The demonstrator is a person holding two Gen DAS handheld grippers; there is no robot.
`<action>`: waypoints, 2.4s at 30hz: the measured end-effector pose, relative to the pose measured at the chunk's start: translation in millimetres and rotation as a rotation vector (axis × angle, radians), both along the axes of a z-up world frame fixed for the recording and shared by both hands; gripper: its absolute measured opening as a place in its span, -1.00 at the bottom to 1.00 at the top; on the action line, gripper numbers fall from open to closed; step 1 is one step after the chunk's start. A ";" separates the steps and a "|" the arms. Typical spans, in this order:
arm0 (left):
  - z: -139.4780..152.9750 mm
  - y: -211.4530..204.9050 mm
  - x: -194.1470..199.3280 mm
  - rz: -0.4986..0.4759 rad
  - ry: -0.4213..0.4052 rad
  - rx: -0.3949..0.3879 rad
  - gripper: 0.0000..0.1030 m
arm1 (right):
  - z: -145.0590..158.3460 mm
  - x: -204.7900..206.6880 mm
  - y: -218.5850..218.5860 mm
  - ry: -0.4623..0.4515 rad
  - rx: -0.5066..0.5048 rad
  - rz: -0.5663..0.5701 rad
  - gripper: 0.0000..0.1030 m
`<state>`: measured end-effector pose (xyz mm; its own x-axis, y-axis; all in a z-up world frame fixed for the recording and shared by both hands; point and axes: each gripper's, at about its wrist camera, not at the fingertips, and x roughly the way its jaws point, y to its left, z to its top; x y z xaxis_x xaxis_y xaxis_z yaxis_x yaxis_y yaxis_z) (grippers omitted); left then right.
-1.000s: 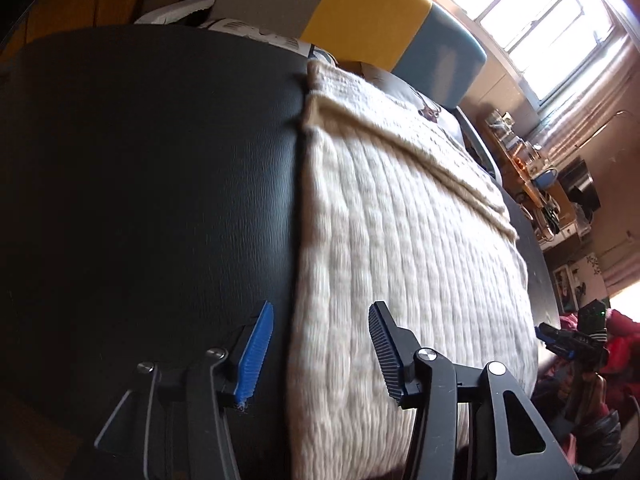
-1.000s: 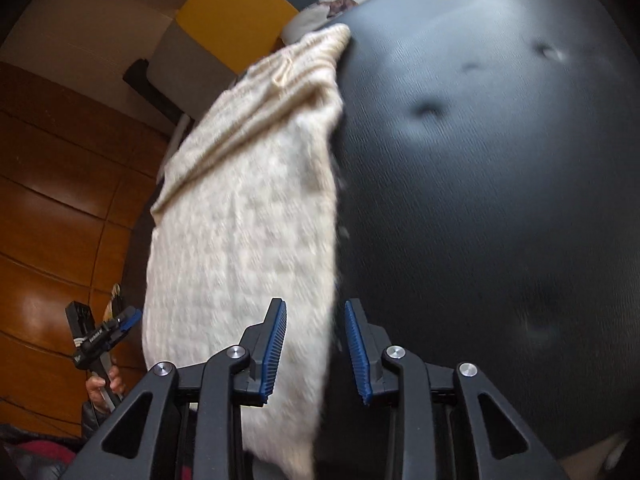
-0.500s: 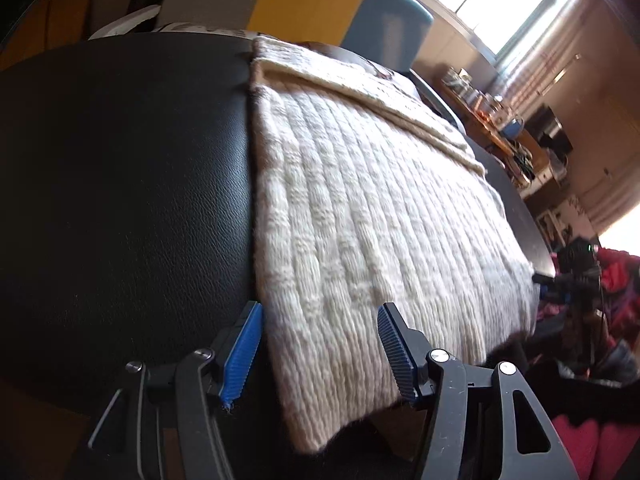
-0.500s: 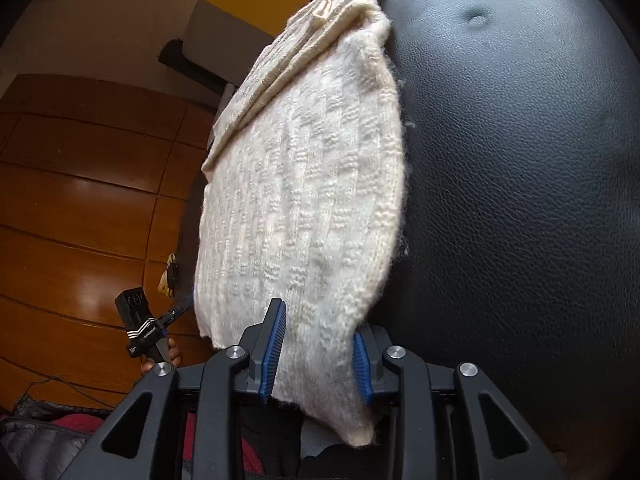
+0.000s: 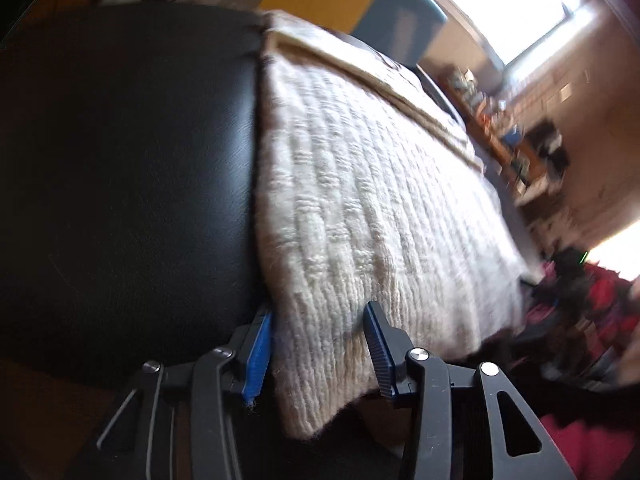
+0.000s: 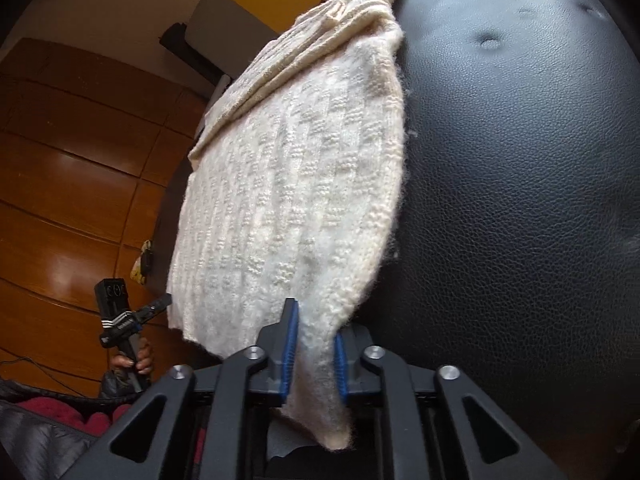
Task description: Fold clothes
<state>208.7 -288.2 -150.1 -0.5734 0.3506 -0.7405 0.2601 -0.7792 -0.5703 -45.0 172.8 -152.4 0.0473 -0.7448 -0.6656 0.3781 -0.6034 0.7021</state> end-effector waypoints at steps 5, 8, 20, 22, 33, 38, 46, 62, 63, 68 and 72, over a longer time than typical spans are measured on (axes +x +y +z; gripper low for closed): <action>2.5 8.8 -0.8 0.010 0.000 -0.042 -0.13 | 0.9 2.6 0.6 0.023 -0.025 0.029 -0.56; 4.9 11.4 -0.5 0.028 -0.012 -0.073 -0.44 | 1.0 4.0 2.9 0.007 -0.058 0.017 -0.40; 11.0 10.6 -11.0 0.080 0.008 0.030 -0.82 | 3.7 9.2 1.8 -0.005 0.019 -0.067 -0.89; 13.6 9.8 -8.1 0.070 0.051 0.099 -0.82 | 8.9 15.5 -4.0 0.005 -0.015 -0.032 -0.89; 77.0 10.1 43.7 -0.015 0.303 0.318 -0.82 | 23.9 53.5 6.9 -0.113 -0.233 0.118 -0.89; 98.7 5.4 30.7 0.001 0.360 0.351 -0.82 | 52.9 38.2 15.4 -0.081 -0.395 0.077 -0.89; 125.5 -23.9 -57.4 0.015 0.507 0.411 -0.81 | 83.1 -19.2 -23.2 0.024 -0.531 -0.011 -0.89; 52.8 -100.5 -219.4 0.144 0.369 0.427 -0.81 | 25.6 -177.1 -69.0 -0.071 -0.336 -0.262 -0.89; 49.5 -102.9 -222.4 0.152 0.361 0.437 -0.81 | 25.1 -179.6 -71.0 -0.079 -0.345 -0.266 -0.89; 60.0 -110.8 -223.8 0.151 0.410 0.465 -0.81 | 50.0 -189.1 -71.4 -0.027 -0.426 -0.268 -0.89; 45.5 -118.1 -239.5 0.201 0.361 0.502 -0.79 | 27.4 -213.3 -71.3 -0.135 -0.446 -0.351 -0.73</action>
